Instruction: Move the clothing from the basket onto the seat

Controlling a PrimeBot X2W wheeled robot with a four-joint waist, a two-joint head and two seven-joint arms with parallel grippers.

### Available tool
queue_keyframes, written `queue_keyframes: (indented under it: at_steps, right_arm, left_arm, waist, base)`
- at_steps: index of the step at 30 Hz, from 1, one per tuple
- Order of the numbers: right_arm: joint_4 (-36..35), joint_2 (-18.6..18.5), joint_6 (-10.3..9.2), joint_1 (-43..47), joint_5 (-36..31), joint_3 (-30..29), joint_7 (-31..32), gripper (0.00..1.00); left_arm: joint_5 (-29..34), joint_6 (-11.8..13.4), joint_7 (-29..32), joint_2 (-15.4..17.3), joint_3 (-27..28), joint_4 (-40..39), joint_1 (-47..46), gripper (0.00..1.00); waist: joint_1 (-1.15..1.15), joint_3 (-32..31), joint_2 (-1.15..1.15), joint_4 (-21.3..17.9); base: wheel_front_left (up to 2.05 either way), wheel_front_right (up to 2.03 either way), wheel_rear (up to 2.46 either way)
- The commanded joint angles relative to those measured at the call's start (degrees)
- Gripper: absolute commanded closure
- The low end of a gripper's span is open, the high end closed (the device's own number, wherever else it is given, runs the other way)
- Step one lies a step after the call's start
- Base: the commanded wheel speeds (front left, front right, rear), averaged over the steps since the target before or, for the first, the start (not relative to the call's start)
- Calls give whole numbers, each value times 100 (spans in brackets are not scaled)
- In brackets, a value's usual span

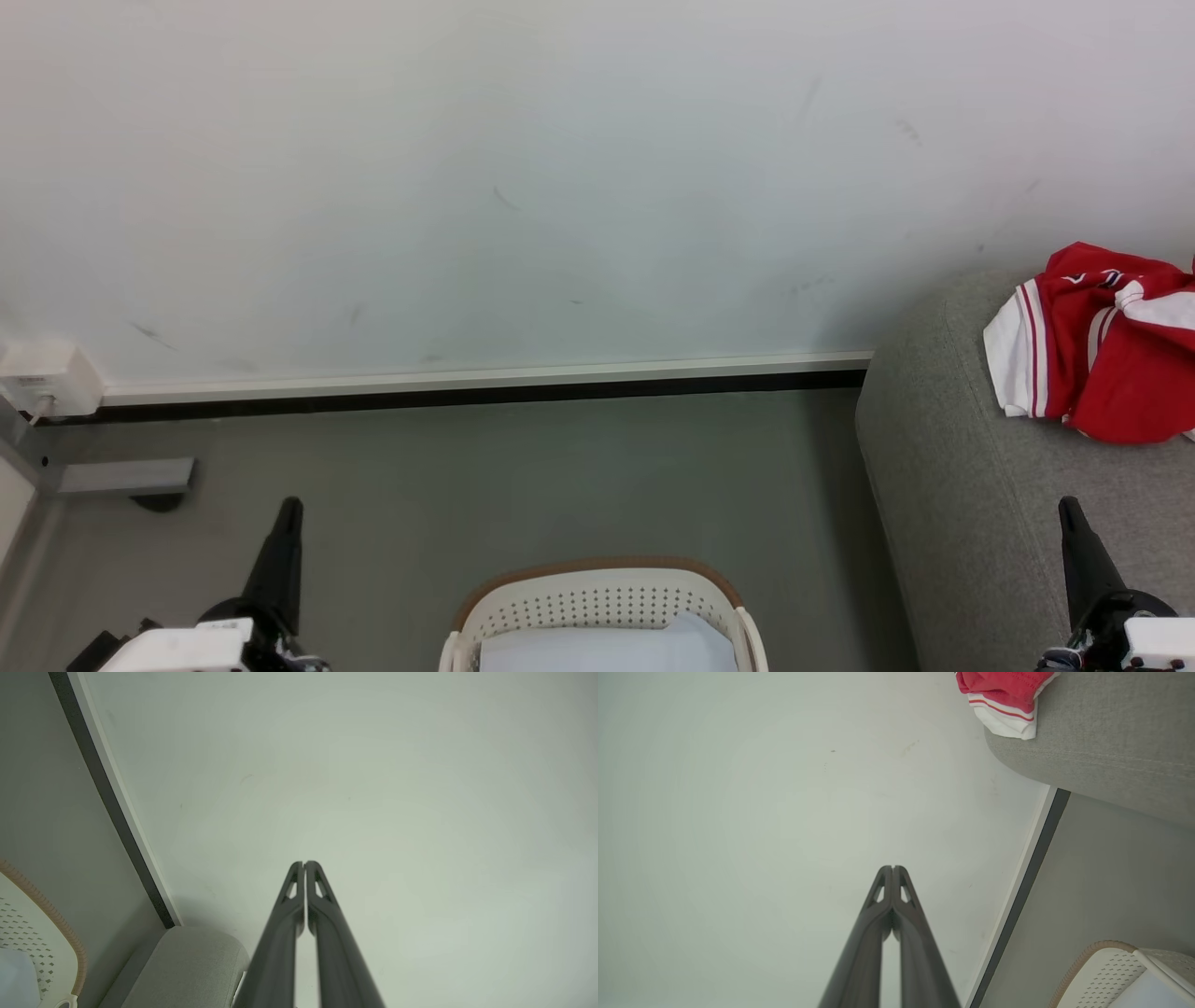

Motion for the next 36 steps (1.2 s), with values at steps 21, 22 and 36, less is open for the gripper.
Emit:
queue_keyframes:
  at_steps: [21, 22, 36]
  right_arm:
    - [-28, -42, -14, -73, 11, -19, 17, 100]
    - [-28, -42, -14, -73, 11, -19, 17, 100]
    - [-28, -42, -13, -73, 11, -19, 16, 100]
  left_arm:
    - [-78, -36, 22, 12, 15, -15, -41, 100]
    - [-78, -36, 22, 12, 15, -15, -41, 100]
    - [-78, -36, 22, 12, 14, -15, -41, 100]
  waist:
    - [0, 0, 0, 0]
    - [0, 0, 0, 0]
    - [0, 0, 0, 0]
  base:
    - [0, 0, 0]
    - [0, 0, 0]
    - [0, 0, 0]
